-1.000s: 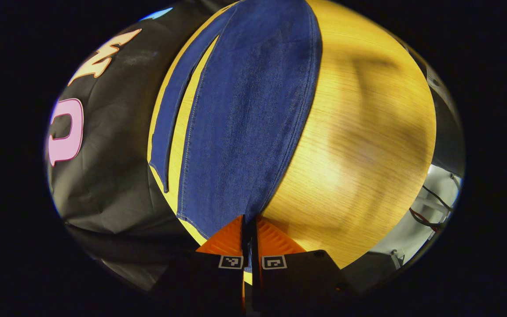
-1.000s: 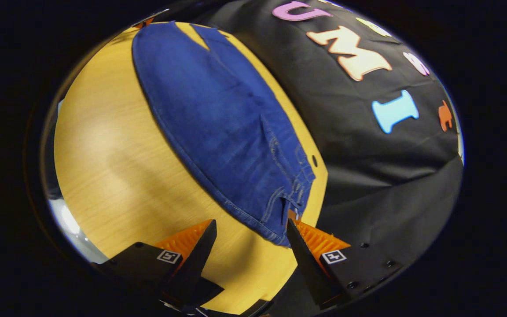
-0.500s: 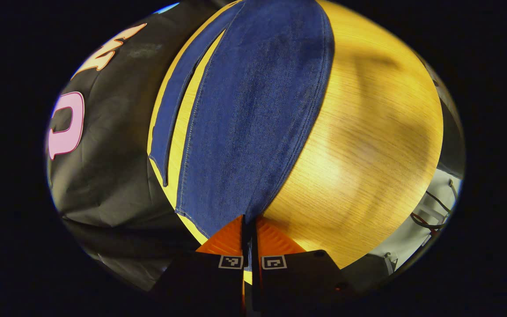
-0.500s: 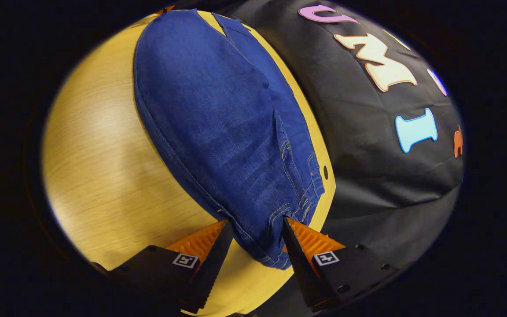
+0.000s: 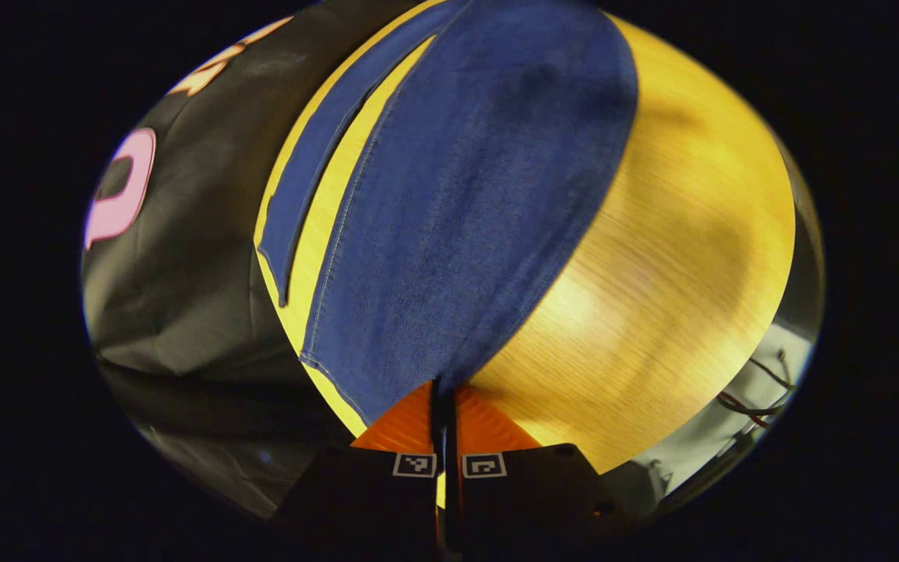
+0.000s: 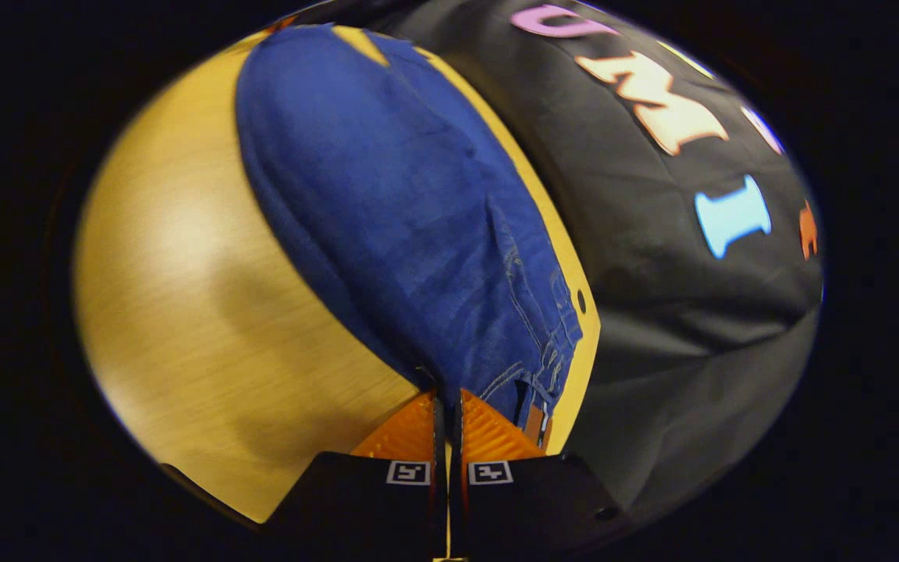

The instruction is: Grasp the waist and the cuffs of the jeans and fold them to make the two legs overlap; first hold the waist and fold one-third of the jeans toward the cuffs, then hold the cuffs and fold the remaining one-third in the same direction to finish folding.

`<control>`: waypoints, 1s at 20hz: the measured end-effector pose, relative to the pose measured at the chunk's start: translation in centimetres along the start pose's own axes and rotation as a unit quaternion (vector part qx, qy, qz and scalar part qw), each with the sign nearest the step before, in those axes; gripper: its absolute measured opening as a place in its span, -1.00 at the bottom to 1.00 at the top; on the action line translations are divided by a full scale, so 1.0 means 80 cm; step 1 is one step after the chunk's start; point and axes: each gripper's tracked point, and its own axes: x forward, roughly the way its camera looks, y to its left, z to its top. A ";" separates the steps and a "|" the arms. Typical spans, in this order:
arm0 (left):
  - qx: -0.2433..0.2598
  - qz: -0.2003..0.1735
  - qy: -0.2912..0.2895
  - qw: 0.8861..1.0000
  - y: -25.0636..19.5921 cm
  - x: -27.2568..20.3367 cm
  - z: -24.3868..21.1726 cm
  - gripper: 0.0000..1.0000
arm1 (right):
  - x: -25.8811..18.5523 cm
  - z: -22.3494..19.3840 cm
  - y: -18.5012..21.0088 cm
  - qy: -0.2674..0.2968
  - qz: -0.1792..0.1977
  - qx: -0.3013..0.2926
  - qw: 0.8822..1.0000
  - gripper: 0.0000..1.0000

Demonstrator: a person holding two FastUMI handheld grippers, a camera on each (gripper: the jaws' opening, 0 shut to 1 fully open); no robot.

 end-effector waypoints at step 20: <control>-0.262 0.020 -0.143 0.954 0.172 -0.220 0.148 -1.00 | 0.045 0.180 -0.225 -0.060 -0.199 0.257 0.944 -0.94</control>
